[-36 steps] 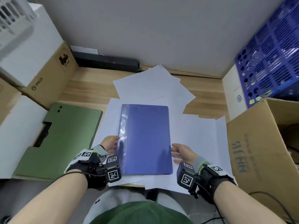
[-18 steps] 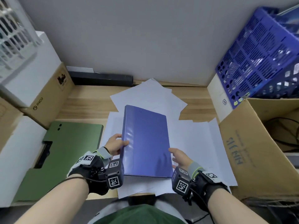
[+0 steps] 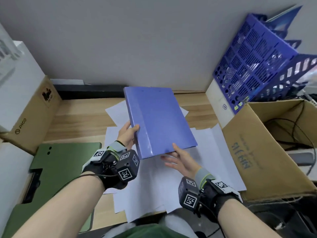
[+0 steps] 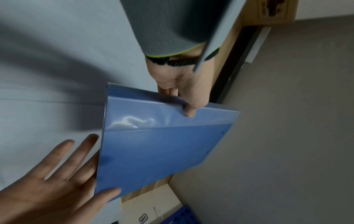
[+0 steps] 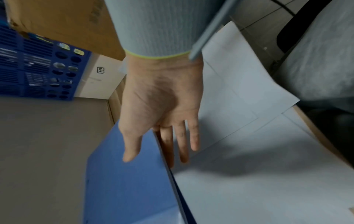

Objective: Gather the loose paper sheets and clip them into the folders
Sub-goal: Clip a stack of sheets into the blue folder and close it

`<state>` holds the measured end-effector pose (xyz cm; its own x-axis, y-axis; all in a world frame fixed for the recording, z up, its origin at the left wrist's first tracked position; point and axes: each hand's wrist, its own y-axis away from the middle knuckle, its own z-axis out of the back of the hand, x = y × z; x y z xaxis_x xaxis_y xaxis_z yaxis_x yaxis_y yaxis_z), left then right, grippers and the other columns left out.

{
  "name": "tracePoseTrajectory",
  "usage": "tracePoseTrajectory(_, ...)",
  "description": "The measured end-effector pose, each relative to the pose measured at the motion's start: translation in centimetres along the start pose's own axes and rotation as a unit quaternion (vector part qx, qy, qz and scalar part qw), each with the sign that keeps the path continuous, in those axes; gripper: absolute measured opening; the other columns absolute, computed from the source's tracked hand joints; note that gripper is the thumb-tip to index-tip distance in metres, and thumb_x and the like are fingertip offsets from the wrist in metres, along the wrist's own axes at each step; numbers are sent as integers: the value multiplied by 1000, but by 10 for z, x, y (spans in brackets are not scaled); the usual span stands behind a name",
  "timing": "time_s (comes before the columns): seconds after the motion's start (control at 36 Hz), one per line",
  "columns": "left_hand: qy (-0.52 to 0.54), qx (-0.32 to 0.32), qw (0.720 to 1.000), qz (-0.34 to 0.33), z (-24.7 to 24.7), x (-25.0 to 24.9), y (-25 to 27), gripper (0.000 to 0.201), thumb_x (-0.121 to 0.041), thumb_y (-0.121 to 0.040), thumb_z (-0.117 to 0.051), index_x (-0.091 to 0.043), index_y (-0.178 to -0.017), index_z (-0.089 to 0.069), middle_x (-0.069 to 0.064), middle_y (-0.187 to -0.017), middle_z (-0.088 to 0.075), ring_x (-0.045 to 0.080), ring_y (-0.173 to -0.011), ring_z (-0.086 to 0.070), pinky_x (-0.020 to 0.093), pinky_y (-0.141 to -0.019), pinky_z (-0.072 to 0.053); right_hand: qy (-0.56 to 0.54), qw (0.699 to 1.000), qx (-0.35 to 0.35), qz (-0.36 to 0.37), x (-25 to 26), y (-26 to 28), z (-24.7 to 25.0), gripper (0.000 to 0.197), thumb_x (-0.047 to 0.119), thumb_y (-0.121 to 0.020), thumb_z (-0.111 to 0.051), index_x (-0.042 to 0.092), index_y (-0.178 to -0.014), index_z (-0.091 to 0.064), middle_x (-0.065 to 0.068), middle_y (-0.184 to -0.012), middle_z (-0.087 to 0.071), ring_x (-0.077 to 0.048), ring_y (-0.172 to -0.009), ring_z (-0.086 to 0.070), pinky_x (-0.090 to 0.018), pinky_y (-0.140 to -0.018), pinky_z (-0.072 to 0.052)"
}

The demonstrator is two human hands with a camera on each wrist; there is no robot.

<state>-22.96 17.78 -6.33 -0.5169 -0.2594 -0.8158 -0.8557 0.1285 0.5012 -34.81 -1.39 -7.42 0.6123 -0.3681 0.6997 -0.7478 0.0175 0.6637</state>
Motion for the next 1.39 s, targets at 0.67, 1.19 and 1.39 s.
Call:
tracePoseTrajectory(0.67, 37, 46, 997, 47, -138, 24, -147, 40, -8, -99, -43, -22, -137, -42, -3, -106, -63, 14, -89, -62, 20, -64, -56, -124, 981, -144, 36, 88, -125, 101, 11, 28, -101, -45, 19, -102, -50, -7, -109, -57, -23, -71, -68, -24, -51, -53)
tracePoseTrajectory(1.19, 0, 35, 990, 138, -177, 77, -189, 53, -5, -97, -46, -17, -146, -31, 5, -140, -51, 22, -120, -56, 33, -98, -47, -184, 965, -182, -38, 51, -147, 139, 15, 35, -102, -38, 24, -108, -47, -8, -118, -60, -23, -80, -68, -30, -62, -53)
tracePoseTrajectory(1.39, -116, 61, 987, 93, -172, 84, -197, 48, -23, -91, -52, -24, -138, -41, -2, -139, -52, 17, -126, -50, 42, -112, -35, -181, 964, -180, -74, 56, -147, 138, 10, 25, -101, -45, 15, -99, -45, -4, -103, -58, -27, -80, -68, -27, -54, -56)
